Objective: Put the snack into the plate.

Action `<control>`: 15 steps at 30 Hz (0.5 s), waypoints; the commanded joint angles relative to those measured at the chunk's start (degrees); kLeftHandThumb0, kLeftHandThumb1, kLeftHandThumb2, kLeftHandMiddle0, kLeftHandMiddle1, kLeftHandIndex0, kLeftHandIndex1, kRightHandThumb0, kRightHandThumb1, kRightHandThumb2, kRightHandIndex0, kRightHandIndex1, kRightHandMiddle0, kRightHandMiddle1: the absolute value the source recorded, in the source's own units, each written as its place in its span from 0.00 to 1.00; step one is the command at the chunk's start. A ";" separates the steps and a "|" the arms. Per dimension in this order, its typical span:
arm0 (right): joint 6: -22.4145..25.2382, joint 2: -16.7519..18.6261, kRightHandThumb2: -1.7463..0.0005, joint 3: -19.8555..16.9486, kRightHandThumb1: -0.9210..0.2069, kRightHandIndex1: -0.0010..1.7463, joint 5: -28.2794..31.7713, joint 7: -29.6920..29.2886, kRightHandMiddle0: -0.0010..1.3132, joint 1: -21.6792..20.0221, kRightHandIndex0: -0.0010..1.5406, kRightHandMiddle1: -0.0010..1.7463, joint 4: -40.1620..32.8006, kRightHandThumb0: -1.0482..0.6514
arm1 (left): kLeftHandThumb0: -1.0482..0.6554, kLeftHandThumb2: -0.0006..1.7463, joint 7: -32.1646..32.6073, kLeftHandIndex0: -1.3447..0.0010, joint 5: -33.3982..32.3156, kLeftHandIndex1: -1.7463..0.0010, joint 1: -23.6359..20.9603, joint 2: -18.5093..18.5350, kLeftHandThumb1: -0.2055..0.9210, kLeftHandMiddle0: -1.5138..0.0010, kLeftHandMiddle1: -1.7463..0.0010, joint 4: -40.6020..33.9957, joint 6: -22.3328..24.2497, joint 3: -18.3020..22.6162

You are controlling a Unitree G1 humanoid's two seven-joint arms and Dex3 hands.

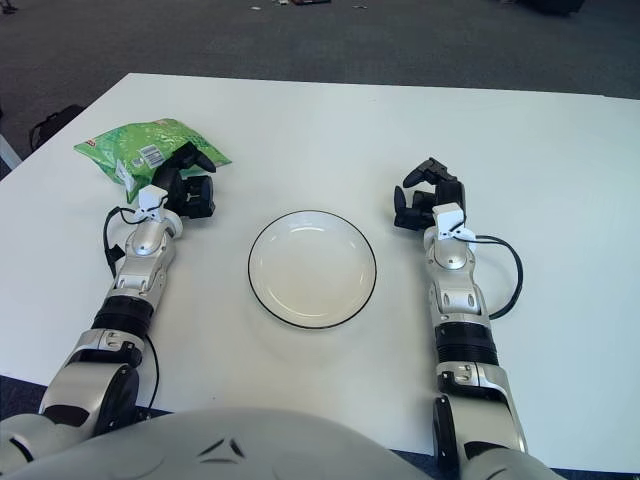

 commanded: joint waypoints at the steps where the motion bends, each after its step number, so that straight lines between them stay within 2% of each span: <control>1: 3.10 0.72 0.19 1.16 0.61 1.00 -1.29 0.91 0.52 3.06 0.82 1.00 2.86 0.31 | 0.34 0.74 0.37 0.56 -0.11 0.00 5.30 -1.28 0.49 0.11 0.00 2.86 1.02 -0.12; 15: 3.25 0.64 0.19 1.28 0.61 1.00 -2.10 1.01 0.52 3.15 0.82 1.00 2.75 0.32 | 0.34 0.73 -0.59 0.56 -0.24 0.00 5.55 -0.99 0.50 0.12 0.00 2.30 2.36 -0.38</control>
